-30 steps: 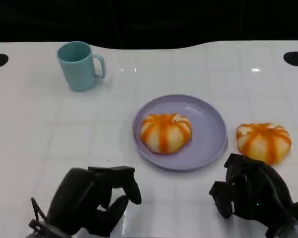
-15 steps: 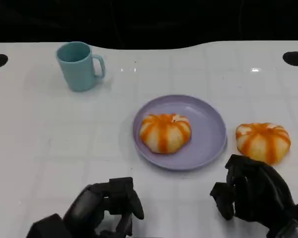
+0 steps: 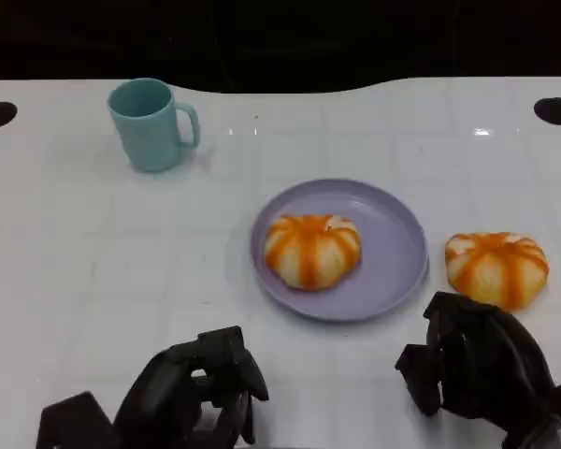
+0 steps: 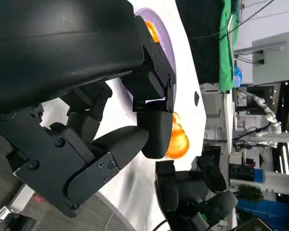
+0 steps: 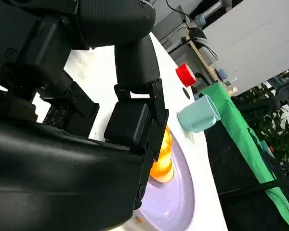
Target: Grasp the bread from the table and place it into the plate.
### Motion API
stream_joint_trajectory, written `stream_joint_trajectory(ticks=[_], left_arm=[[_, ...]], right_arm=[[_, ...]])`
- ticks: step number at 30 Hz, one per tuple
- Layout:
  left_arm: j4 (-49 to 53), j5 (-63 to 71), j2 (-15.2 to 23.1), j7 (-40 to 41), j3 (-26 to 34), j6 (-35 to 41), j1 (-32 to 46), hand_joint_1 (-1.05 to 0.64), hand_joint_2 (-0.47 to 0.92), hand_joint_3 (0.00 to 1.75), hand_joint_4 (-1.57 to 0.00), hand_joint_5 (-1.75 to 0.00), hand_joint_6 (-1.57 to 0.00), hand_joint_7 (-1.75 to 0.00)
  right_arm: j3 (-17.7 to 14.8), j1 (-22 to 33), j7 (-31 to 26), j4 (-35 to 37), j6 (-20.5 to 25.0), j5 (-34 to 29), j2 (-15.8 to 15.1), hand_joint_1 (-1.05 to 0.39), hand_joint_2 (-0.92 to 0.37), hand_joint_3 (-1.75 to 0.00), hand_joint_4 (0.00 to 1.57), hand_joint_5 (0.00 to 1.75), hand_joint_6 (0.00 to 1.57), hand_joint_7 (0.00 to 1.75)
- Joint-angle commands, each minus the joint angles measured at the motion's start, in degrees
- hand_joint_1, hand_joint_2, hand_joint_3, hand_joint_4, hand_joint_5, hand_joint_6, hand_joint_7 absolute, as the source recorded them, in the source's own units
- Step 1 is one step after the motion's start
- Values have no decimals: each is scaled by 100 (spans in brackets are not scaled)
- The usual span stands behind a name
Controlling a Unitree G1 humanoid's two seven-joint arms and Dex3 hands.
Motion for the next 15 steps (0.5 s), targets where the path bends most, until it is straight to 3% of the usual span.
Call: stream_joint_trajectory(ticks=[1, 15], left_arm=[[17, -74, -35, -186, 167, 83, 19, -59, 45, 135, -91, -175, -81, -156], [66, -160, -283, -452, 441, 409, -147, -59, 46, 132, -90, -175, -81, -155]], right_arm=[[-9, 48, 26, -53, -8, 44, -85, -105, -9, -142, 138, 157, 146, 114], [10, -68, 207, 214, -51, 29, -112, -105, -7, -138, 146, 149, 151, 112]])
